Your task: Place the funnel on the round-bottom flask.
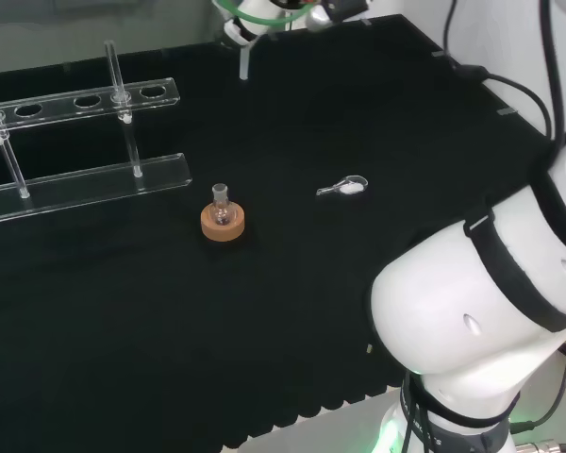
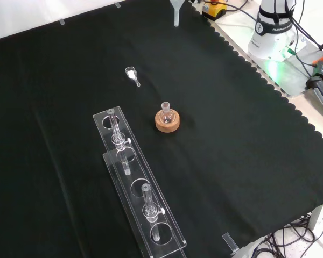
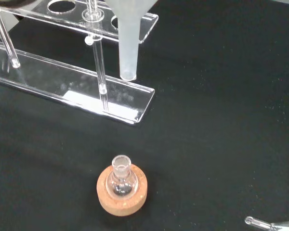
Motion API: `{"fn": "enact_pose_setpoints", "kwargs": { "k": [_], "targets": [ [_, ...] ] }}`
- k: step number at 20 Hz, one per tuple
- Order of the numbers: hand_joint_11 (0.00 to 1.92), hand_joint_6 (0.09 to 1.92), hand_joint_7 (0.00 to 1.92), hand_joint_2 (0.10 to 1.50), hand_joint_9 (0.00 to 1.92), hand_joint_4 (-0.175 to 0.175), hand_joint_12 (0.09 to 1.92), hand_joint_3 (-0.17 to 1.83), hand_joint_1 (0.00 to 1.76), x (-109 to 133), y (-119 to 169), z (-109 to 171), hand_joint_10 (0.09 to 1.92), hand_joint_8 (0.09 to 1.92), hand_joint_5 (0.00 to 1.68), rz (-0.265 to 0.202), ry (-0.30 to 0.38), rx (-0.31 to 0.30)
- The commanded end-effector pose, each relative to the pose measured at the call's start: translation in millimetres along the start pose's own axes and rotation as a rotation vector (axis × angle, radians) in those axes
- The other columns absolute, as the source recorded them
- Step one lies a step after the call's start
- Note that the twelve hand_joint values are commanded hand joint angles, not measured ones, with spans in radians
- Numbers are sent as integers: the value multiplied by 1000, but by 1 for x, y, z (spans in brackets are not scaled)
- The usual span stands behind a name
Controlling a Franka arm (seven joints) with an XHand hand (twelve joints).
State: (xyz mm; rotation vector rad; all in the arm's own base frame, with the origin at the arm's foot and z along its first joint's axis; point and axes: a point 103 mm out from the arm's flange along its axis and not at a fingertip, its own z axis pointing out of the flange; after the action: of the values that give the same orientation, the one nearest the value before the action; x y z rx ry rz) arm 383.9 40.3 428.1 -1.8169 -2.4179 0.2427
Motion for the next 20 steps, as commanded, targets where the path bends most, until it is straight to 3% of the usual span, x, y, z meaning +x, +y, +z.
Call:
{"fn": "enact_pose_setpoints", "kwargs": {
  "k": [1,7,10,14,20],
  "targets": [
    [1905,1613,1066,616,1502,-175,1309,884,905,-15,-22,5,1438,1655,688,61,-1,-5],
    [1904,1615,1066,615,1502,-175,1310,892,906,-11,-23,16,1438,1656,689,132,-71,-24],
    [1904,1617,1065,616,1499,-175,1310,896,910,-5,-18,32,1438,1656,692,133,-80,-29],
    [1904,1620,1063,619,1496,-175,1309,901,915,5,3,61,1436,1656,696,139,-92,11],
    [1906,1627,1061,622,1491,-175,1309,907,921,24,26,85,1434,1655,698,117,-64,27]
  ]
}}
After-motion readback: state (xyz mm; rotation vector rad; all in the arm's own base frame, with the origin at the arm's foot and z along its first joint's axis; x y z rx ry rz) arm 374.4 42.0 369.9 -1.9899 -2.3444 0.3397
